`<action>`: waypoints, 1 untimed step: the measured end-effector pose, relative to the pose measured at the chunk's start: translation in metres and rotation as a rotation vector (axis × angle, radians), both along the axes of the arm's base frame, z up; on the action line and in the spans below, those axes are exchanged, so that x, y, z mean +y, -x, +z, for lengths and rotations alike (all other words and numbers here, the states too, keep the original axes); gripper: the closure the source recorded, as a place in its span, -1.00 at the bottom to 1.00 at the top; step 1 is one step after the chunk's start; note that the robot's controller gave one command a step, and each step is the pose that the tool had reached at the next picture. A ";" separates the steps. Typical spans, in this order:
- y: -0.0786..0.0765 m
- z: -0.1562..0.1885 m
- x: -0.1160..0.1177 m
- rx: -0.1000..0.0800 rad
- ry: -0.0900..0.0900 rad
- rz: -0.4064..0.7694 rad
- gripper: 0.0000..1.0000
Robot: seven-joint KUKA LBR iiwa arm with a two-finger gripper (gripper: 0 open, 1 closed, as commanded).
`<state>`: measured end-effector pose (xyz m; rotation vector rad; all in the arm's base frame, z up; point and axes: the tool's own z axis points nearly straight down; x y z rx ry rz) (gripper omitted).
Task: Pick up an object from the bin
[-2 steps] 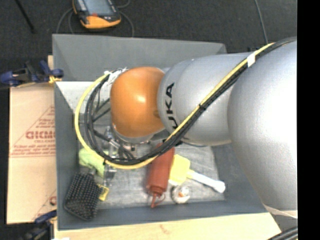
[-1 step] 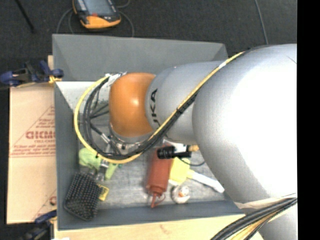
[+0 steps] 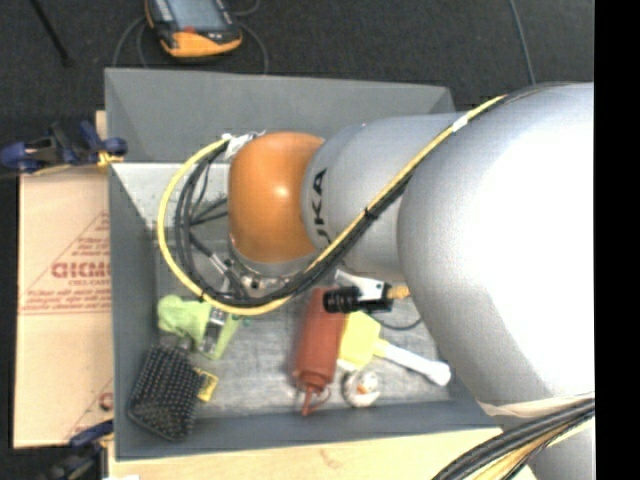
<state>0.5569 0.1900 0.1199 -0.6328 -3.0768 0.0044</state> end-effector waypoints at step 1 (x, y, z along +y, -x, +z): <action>-0.010 -0.033 0.019 -0.007 -0.004 -0.056 -1.00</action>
Offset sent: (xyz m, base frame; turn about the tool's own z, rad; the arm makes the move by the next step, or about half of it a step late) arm 0.0196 0.0140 -0.0499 0.1594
